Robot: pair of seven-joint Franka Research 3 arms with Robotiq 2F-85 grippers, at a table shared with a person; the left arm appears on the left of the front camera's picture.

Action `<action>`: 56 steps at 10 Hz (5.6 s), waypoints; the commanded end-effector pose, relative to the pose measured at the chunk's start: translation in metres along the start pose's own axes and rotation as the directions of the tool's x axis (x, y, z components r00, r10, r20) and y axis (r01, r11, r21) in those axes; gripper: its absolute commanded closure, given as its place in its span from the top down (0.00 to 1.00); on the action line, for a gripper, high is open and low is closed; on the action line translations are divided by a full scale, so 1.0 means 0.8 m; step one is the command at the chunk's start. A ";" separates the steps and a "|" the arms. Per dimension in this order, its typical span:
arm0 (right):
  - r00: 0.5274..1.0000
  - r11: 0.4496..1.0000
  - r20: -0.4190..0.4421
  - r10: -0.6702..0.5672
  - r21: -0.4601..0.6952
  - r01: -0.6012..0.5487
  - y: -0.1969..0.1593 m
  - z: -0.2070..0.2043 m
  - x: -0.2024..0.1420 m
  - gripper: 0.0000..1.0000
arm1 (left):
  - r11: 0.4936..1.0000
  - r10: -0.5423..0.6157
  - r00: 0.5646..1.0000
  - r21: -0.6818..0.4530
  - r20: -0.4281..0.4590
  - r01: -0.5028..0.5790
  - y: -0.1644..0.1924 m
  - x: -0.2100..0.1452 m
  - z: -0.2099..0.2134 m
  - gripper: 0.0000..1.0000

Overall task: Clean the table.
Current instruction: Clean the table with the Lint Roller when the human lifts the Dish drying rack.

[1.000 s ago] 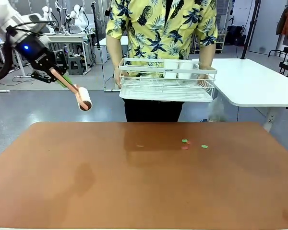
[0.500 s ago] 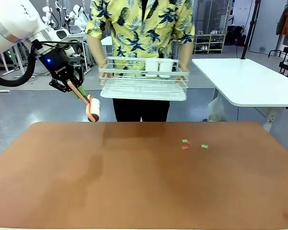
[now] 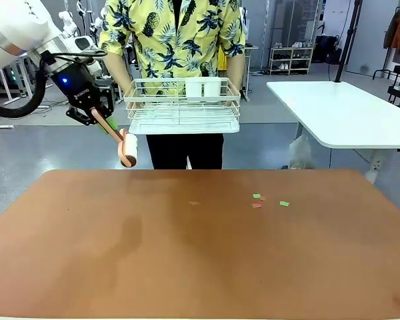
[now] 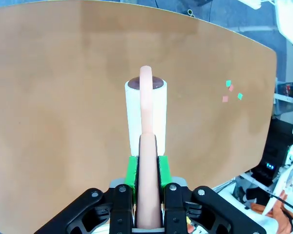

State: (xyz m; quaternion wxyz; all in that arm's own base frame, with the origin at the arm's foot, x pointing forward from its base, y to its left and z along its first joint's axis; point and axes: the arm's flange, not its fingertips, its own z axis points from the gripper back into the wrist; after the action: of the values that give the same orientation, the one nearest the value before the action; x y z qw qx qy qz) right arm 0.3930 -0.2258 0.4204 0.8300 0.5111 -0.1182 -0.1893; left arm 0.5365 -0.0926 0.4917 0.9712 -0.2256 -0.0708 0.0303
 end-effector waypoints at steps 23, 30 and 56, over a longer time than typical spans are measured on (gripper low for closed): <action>1.000 1.000 0.004 0.003 0.003 -0.003 0.004 0.002 -0.001 1.00 | 0.997 -0.073 0.973 0.007 -0.220 0.076 -0.184 0.066 -0.314 0.21; 1.000 1.000 0.004 0.003 0.003 -0.003 0.004 0.002 -0.001 1.00 | 0.999 -0.054 0.955 -0.023 -0.292 0.049 -0.241 0.098 -0.377 0.21; 1.000 1.000 0.004 0.003 0.003 -0.003 0.004 0.002 -0.001 1.00 | 0.908 -0.269 0.937 0.266 -0.223 0.324 -0.224 -0.061 -0.083 0.21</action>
State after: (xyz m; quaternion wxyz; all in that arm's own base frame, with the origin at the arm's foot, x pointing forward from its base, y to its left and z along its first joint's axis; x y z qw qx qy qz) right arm 0.3929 -0.2260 0.4205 0.8300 0.5110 -0.1183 -0.1896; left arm 0.6325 -0.3593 0.5509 0.9863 -0.0934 0.0227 -0.1337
